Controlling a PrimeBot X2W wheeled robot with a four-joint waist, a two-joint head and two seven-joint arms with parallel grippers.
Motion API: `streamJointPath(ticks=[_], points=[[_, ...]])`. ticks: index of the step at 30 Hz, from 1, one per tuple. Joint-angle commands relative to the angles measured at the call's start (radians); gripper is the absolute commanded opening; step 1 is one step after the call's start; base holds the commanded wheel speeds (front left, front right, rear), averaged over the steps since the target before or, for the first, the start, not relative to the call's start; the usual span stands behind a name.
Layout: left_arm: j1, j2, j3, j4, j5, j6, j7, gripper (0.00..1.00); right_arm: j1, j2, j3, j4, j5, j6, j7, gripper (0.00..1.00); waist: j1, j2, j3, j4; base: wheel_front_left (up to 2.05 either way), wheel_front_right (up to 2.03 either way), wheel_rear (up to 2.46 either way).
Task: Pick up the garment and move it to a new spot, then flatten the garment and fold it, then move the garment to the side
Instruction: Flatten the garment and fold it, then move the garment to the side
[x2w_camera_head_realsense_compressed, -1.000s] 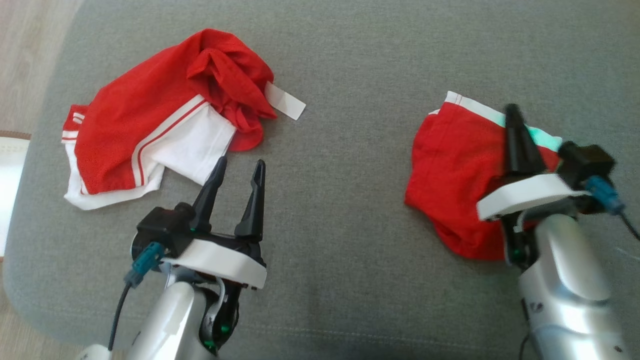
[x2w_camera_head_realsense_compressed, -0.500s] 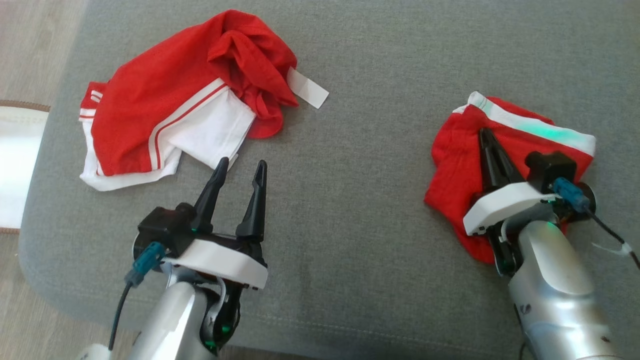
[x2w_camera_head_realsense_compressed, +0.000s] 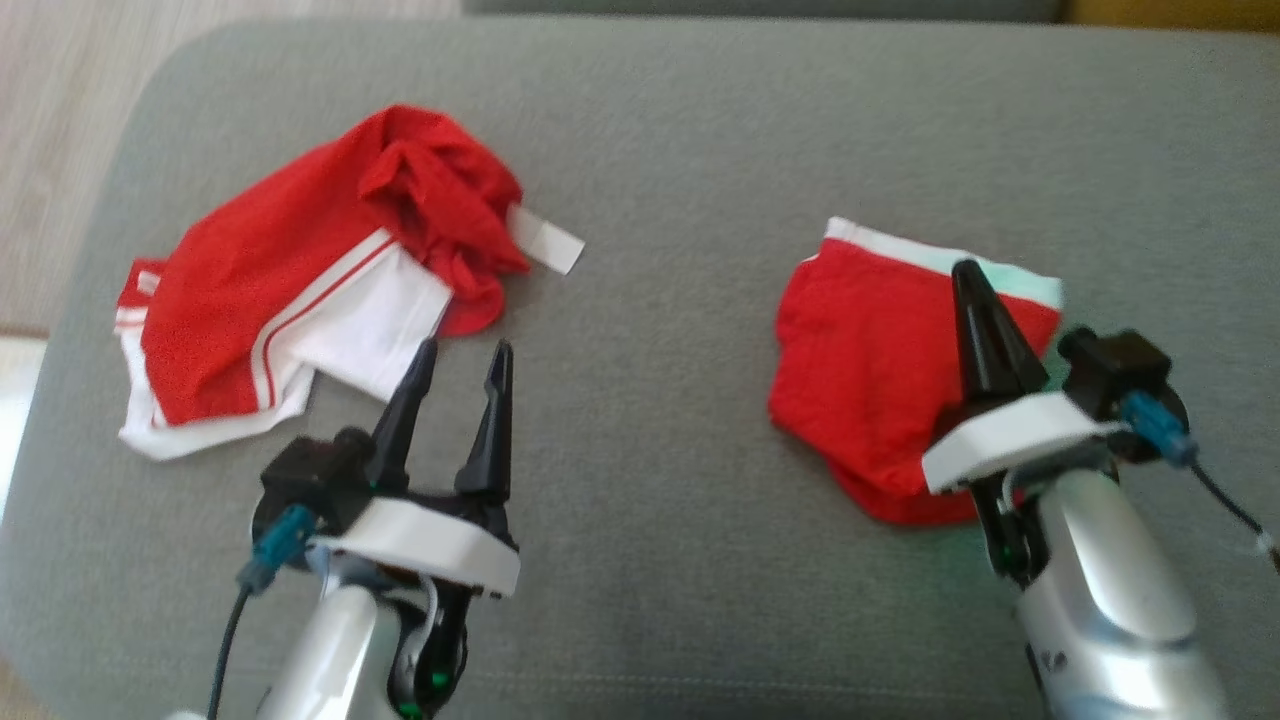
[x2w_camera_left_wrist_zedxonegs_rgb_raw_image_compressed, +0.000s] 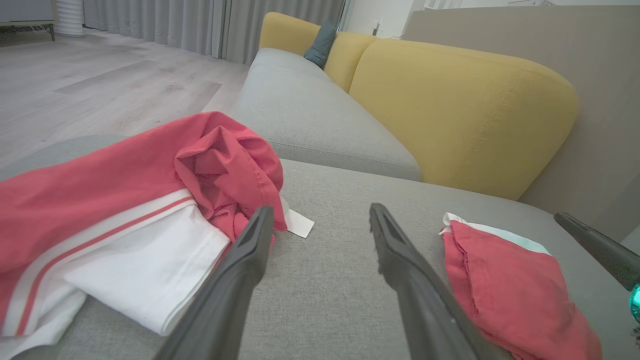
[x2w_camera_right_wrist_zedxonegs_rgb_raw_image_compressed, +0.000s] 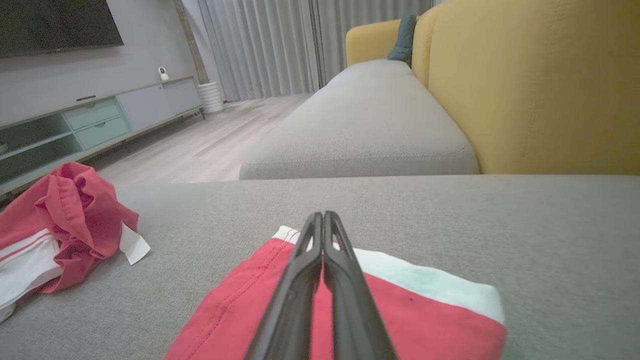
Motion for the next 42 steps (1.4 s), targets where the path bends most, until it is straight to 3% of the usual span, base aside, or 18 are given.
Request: streamJointPath(ticks=[1, 10, 11, 12, 13, 21, 31, 42], points=[[-0.006, 0.003, 0.035, -0.034, 0.004, 0.007, -0.009, 1.0, 0.004, 0.005, 0.02, -0.045, 0.003, -0.001, -0.005, 0.0, 0.0, 0.0, -0.043, -0.038, 0.0, 0.0, 0.0], [0.06, 0.003, 0.054, -0.049, 0.004, 0.024, -0.009, 1.0, 0.161, 0.005, -0.033, -0.173, 0.037, -0.001, -0.005, 0.0, 0.0, 0.0, -0.136, -0.099, 0.0, 0.0, 0.0], [0.068, 0.003, 0.055, -0.05, 0.004, 0.025, -0.009, 1.0, 0.179, 0.005, -0.046, -0.19, 0.042, -0.001, -0.005, 0.26, 0.0, 0.0, -0.143, -0.105, 0.0, 0.0, 0.0], [0.076, 0.003, 0.057, -0.051, 0.004, 0.027, -0.009, 1.0, 0.196, 0.005, -0.057, -0.206, 0.045, -0.001, -0.005, 0.8, 0.0, 0.0, -0.149, -0.11, 0.0, 0.0, 0.0], [0.083, 0.003, 0.059, -0.052, 0.004, 0.028, -0.009, 1.0, 0.213, 0.005, -0.066, -0.219, 0.046, -0.001, -0.005, 1.0, 0.0, 0.0, -0.156, -0.115, 0.0, 0.0, 0.0], [0.134, 0.003, 0.063, -0.043, -0.011, 0.036, -0.009, 1.0, 0.328, 0.005, -0.095, -0.271, 0.039, -0.001, -0.005, 1.0, 0.0, 0.0, -0.18, -0.129, 0.0, 0.0, 0.0], [0.138, 0.003, 0.058, -0.032, -0.005, 0.034, -0.009, 1.0, 0.356, 0.005, -0.094, -0.269, 0.046, -0.001, -0.005, 1.0, 0.0, 0.0, -0.183, -0.122, 0.0, 0.0, 0.0], [0.111, 0.003, 0.041, -0.027, 0.003, 0.023, -0.009, 1.0, 0.24, 0.005, -0.073, -0.105, 0.168, -0.001, 0.092, 1.0, 0.0, 0.0, -0.115, -0.076, 0.0, 0.0, 0.0]])
